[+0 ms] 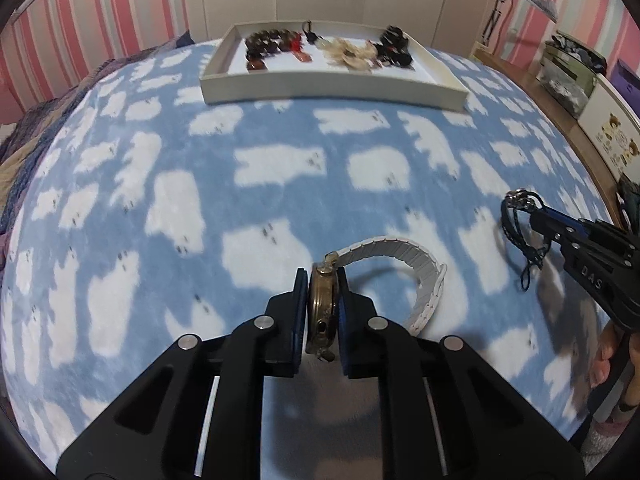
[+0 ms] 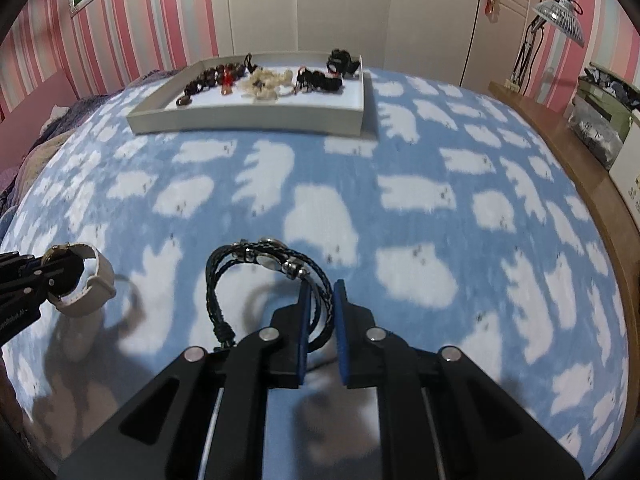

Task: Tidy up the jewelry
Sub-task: 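Carry both items into the white tray and open both tools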

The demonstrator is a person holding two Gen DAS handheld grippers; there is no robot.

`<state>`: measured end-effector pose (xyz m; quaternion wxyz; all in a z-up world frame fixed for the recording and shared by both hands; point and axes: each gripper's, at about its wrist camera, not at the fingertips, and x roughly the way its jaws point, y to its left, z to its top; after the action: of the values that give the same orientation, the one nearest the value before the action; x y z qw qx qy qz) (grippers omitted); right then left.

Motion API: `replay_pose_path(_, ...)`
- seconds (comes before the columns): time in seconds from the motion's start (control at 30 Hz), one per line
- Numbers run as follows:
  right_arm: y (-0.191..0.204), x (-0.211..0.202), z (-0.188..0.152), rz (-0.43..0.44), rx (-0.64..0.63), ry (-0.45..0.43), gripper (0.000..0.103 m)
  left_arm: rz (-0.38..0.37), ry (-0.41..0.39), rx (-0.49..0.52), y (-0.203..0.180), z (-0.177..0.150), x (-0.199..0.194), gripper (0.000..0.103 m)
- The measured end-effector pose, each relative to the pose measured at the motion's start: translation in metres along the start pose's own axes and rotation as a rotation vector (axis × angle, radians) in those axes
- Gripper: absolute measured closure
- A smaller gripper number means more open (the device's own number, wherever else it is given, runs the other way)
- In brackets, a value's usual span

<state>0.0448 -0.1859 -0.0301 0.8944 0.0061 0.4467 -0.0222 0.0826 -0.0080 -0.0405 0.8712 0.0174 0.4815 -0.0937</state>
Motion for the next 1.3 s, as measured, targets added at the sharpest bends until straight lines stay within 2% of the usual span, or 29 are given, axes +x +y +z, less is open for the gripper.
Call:
replay_pose_path(0.17,0.005,0.002,0.028,0.0,0.0,-0.035,0.092,0.007,-0.014,-0.009,0.003,0.035,0.003,0.091)
replay_pose_path(0.33,0.006,0.004,0.069,-0.002,0.001,-0.091,0.092,0.031,-0.078,0.008,0.002,0.081,-0.001,0.091)
replay_pose_path(0.67,0.008,-0.006,0.173,0.009,0.035,-0.254,0.092,0.033,-0.159,-0.043,0.008,0.185,0.005,0.091)
replay_pose_path(0.83,0.01,0.011,0.211,0.009,0.045,-0.265,0.092,0.045,-0.177,-0.067,0.011,0.225,0.025,0.091)
replay_pose_path(0.97,0.01,0.045,0.215,0.005,0.066,-0.212,0.092,0.06,-0.161,-0.089,0.012,0.232,0.054,0.091)
replay_pose_path(1.1,0.011,0.089,0.204,0.001,0.081,-0.129,0.092,0.086,-0.125,-0.085,0.009,0.23,0.087,0.091)
replay_pose_path(1.3,0.013,0.119,0.19,-0.02,0.098,-0.083,0.092,0.124,-0.094,-0.083,0.016,0.229,0.118,0.091)
